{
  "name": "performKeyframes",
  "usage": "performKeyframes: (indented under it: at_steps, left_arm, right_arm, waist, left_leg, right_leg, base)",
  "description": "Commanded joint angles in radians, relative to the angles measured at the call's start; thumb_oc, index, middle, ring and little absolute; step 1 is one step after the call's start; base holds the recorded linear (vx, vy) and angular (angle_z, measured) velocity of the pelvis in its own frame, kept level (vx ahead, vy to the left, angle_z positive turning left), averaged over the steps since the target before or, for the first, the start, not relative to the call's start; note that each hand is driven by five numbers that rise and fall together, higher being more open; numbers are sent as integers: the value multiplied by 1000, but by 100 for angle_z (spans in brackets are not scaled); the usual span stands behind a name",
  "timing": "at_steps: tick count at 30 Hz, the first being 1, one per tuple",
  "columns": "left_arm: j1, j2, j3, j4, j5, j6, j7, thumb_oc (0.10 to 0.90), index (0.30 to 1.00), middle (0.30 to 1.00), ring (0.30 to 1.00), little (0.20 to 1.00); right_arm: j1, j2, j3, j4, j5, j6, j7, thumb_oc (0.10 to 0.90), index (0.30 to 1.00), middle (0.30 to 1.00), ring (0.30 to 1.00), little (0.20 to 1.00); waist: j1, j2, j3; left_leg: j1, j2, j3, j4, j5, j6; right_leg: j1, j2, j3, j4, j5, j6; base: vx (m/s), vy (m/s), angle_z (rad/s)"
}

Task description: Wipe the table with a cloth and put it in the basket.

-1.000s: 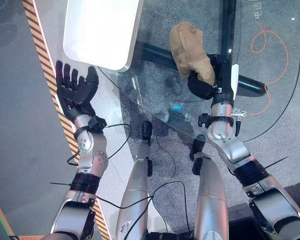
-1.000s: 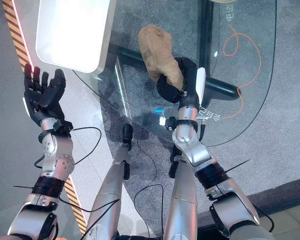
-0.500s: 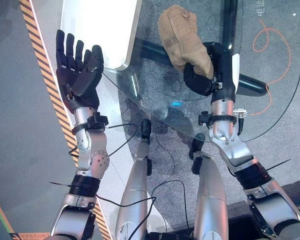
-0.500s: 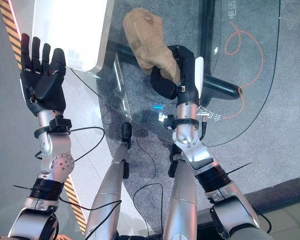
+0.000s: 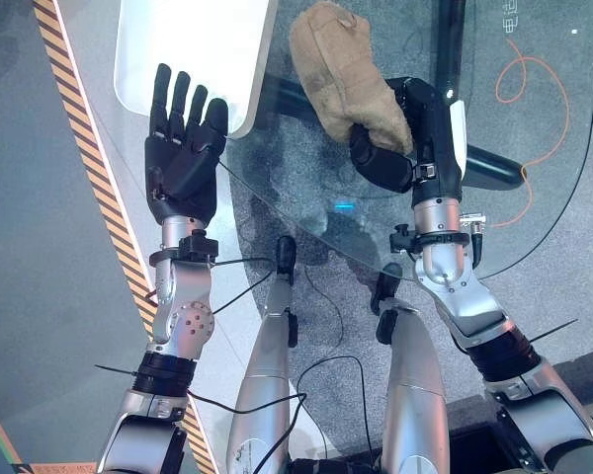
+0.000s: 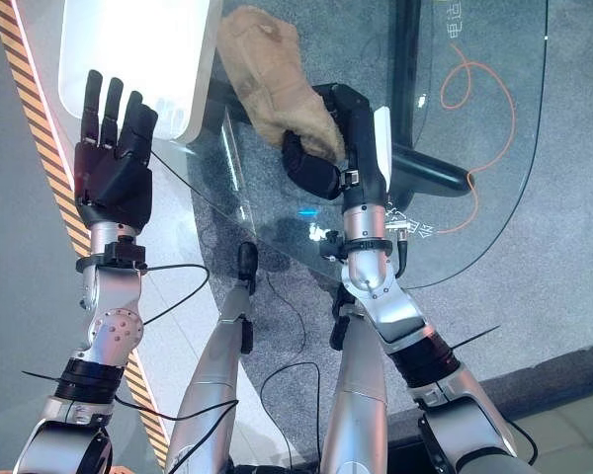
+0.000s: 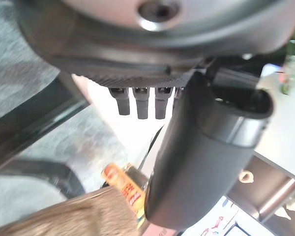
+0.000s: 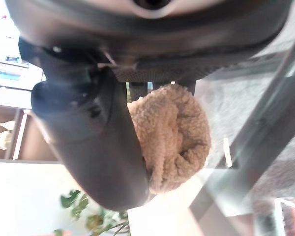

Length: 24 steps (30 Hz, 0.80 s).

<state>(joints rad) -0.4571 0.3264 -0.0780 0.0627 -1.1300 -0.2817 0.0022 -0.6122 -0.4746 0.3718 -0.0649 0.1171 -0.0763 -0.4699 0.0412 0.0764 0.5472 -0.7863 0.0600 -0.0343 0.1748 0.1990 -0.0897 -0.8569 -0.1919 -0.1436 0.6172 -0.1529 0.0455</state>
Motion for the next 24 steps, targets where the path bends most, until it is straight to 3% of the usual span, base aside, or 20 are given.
performKeyframes:
  at_steps: [1, 24]
  left_arm:
    - [-35, 70, -3, -147, -49, -15, -102, 800, 900, 900, 900, 900]
    - [-58, 89, -59, -195, -172, 97, -262, 800, 900, 900, 900, 900]
  right_arm:
    - [-121, 11, -18, -209, -5, -172, 30, 100, 300, 300, 300, 200]
    - [-170, -39, 93, -209, 63, -103, 159, 100, 300, 300, 300, 200]
  waist:
    - [-2, -29, -27]
    - [1, -33, -27]
  left_leg:
    - [20, -40, 61, 122, -169, 46]
    - [28, -39, 65, 103, -159, 45]
  right_leg:
    - [91, 40, 5, -263, 142, 41]
    - [103, 34, -5, -290, 152, 40]
  base:
    - [0, 0, 0]
    - [0, 0, 0]
